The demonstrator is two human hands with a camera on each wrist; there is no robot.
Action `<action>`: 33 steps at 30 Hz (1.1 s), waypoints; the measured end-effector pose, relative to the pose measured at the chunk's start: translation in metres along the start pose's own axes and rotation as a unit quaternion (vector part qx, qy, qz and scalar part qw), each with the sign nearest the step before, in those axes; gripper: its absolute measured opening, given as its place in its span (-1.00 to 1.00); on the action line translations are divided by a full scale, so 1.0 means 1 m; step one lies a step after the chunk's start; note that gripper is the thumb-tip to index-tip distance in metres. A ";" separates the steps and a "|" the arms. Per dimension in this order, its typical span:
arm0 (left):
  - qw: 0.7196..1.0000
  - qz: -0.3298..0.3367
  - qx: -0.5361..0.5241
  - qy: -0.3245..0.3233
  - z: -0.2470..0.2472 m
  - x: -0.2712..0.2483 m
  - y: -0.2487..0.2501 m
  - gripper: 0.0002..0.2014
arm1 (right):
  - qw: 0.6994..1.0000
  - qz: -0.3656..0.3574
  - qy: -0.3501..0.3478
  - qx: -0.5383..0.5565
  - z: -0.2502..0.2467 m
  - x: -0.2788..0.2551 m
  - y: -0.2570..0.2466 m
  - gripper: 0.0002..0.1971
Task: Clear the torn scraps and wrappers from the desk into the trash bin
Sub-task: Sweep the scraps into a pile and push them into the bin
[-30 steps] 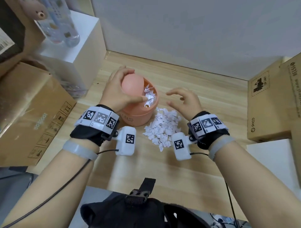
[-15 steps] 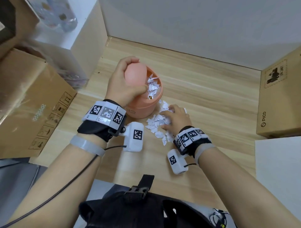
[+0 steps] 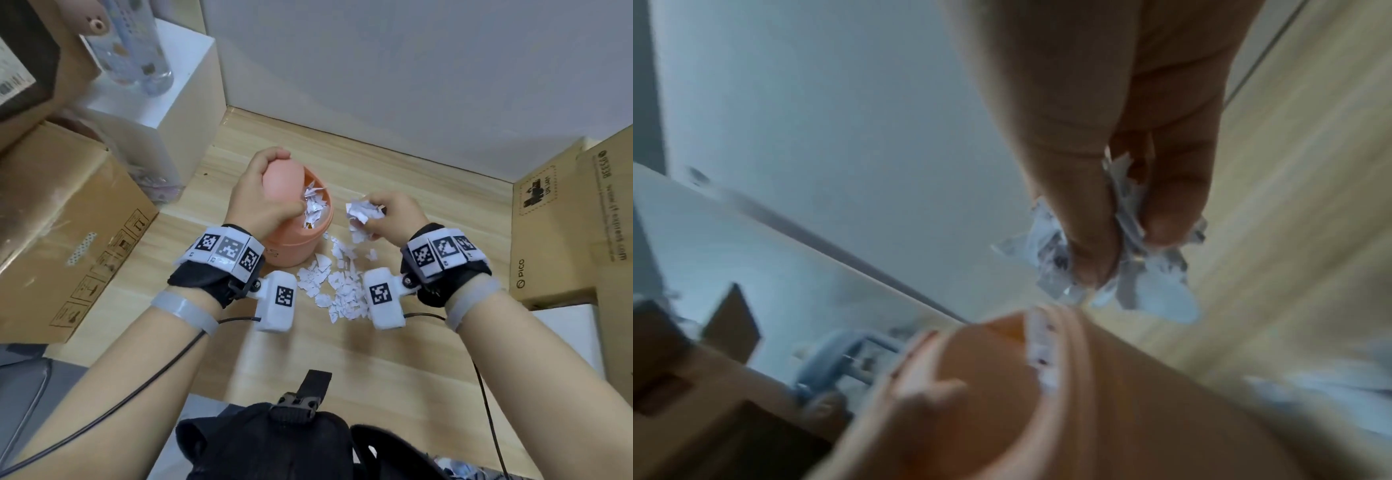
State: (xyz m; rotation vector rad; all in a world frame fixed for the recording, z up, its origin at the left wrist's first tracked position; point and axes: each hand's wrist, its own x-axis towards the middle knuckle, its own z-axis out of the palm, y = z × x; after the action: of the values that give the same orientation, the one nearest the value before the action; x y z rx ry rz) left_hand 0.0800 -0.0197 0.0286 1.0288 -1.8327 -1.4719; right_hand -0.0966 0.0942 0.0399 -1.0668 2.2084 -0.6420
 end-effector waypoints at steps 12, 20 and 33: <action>1.000 -0.021 0.007 -0.015 -0.004 0.000 0.005 -0.34 | 0.994 -0.008 -0.101 0.034 0.005 0.007 -0.078 -0.53; 1.000 -0.022 0.009 -0.008 -0.002 -0.001 0.004 -0.35 | 0.979 -0.113 -0.165 -0.049 -0.009 -0.007 -0.067 -0.50; 1.000 -0.023 0.010 -0.019 -0.003 0.001 0.003 -0.32 | 0.812 -0.173 -0.227 -0.508 0.046 0.012 -0.072 -0.39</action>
State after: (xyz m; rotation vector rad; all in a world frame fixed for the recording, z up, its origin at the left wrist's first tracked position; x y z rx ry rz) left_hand 0.0812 -0.0216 0.0326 1.0670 -1.8656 -1.5113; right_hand -0.0330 0.0366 0.0497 -1.9076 1.8619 0.7486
